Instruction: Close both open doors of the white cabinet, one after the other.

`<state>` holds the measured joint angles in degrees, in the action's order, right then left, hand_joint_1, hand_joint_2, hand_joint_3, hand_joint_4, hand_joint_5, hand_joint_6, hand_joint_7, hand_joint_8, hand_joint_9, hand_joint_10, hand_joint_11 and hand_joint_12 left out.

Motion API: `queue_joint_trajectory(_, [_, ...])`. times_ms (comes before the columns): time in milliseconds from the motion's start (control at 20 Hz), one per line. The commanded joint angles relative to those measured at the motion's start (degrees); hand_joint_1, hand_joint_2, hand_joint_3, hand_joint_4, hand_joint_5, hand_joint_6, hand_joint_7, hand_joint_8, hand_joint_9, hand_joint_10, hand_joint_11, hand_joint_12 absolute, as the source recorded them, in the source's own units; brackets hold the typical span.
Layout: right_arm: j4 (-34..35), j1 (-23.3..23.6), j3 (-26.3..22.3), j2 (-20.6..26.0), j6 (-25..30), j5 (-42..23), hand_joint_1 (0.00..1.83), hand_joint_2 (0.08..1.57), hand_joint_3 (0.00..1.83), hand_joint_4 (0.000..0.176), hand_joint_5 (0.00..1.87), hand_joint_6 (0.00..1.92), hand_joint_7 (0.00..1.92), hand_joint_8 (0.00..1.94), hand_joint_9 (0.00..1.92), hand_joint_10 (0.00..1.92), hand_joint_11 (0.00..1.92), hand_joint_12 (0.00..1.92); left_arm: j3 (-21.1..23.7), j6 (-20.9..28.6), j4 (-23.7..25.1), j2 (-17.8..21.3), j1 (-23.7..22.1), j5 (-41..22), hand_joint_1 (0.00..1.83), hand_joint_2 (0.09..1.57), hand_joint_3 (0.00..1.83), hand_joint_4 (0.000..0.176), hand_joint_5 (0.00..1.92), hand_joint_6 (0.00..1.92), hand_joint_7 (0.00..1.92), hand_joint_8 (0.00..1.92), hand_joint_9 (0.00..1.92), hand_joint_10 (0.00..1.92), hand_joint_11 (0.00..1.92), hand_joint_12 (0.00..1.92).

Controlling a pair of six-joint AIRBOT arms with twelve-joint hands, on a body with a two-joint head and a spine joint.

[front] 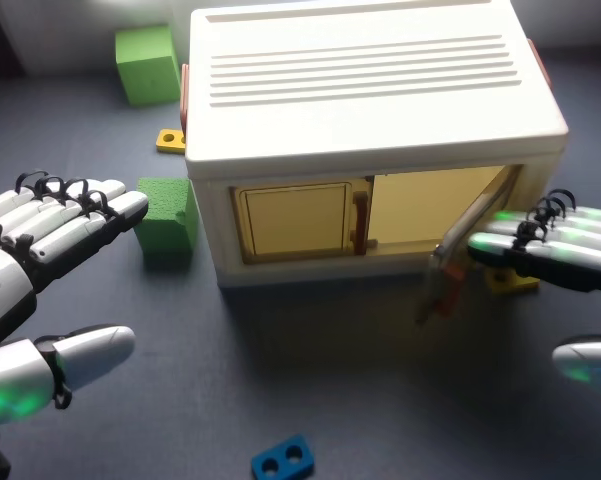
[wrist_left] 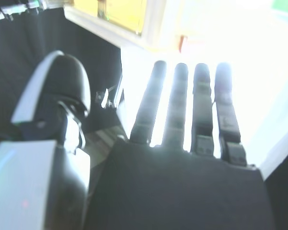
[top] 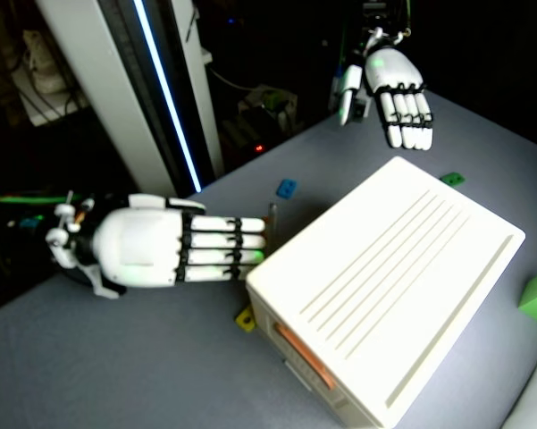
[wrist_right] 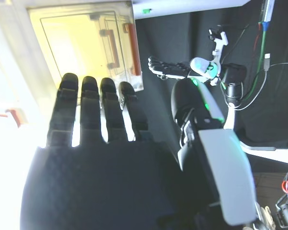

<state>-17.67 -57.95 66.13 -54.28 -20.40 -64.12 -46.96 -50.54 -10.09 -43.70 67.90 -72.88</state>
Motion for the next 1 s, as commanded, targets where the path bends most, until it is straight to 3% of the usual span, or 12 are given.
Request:
queue_joint_trajectory(0, [1.69,0.74,0.2,-0.32,0.42,-6.51,0.21,1.55,0.0,0.0,0.04,0.0,0.0,0.0,0.0,0.0,0.03,0.01,0.18,0.34,-0.29,-0.01,-0.13,-6.96,0.0,1.36,0.0,0.0,0.02,0.0,0.04,0.0,0.07,0.0,0.0,0.38])
queue_joint_trajectory(150, [1.58,2.06,0.9,-1.26,0.43,-6.06,0.15,1.55,0.0,0.0,0.03,0.0,0.01,0.0,0.0,0.0,0.03,0.01,0.23,0.39,-0.3,-0.04,-0.12,-6.96,0.0,1.37,0.0,0.0,0.03,0.0,0.06,0.0,0.09,0.0,0.0,0.45])
queue_joint_trajectory(300, [1.48,3.06,1.49,-2.03,0.43,-5.57,0.34,1.53,0.0,0.0,0.04,0.0,0.0,0.0,0.0,0.0,0.04,0.01,0.25,0.44,-0.3,-0.13,-0.12,-6.95,0.0,1.37,0.0,0.0,0.05,0.0,0.07,0.0,0.11,0.0,0.0,0.51])
queue_joint_trajectory(400, [1.49,3.3,1.61,-2.19,0.45,-5.54,0.45,1.52,0.0,0.0,0.05,0.0,0.0,0.0,0.0,0.0,0.05,0.01,0.28,0.44,-0.3,-0.13,-0.11,-7.07,0.0,1.36,0.0,0.0,0.03,0.0,0.05,0.0,0.08,0.0,0.0,0.44])
queue_joint_trajectory(800, [0.12,1.99,-0.75,1.37,3.5,-6.2,0.25,1.55,0.01,0.0,0.04,0.0,0.01,0.0,0.0,0.0,0.03,0.0,0.83,0.49,-1.3,0.19,1.81,-9.19,0.0,1.38,0.0,0.0,0.03,0.0,0.05,0.0,0.08,0.0,0.0,0.37])
queue_joint_trajectory(950, [1.26,-0.15,-2.07,3.3,3.78,-6.75,0.3,1.53,0.0,0.0,0.08,0.0,0.04,0.0,0.03,0.0,0.06,0.01,0.91,0.49,-1.72,0.2,2.19,-9.62,0.0,1.37,0.0,0.0,0.03,0.0,0.04,0.0,0.06,0.0,0.0,0.34])
